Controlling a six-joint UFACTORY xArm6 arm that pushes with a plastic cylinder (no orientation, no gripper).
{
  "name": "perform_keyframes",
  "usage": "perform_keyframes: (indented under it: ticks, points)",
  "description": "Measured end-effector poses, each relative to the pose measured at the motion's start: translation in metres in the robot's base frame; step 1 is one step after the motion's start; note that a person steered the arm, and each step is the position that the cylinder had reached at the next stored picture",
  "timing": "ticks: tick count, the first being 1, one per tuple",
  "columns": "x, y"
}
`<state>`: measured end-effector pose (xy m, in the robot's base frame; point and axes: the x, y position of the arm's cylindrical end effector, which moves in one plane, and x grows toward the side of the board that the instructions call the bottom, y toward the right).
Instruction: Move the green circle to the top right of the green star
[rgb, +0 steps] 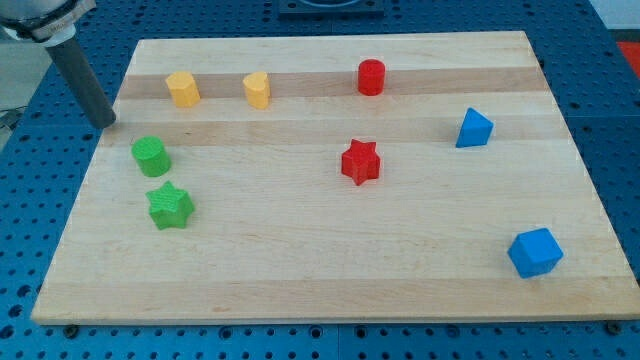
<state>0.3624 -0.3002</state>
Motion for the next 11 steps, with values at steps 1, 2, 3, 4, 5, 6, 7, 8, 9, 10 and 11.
perform_keyframes:
  ticks: [1, 2, 3, 4, 5, 6, 7, 8, 9, 10, 11]
  points:
    - [0.030, 0.034]
    - [0.028, 0.034]
    - [0.024, 0.034]
    - [0.024, 0.034]
    - [0.027, 0.037]
    - [0.064, 0.069]
    - [0.082, 0.080]
    - [0.102, 0.093]
    - [0.094, 0.095]
    - [0.033, 0.158]
    - [0.001, 0.195]
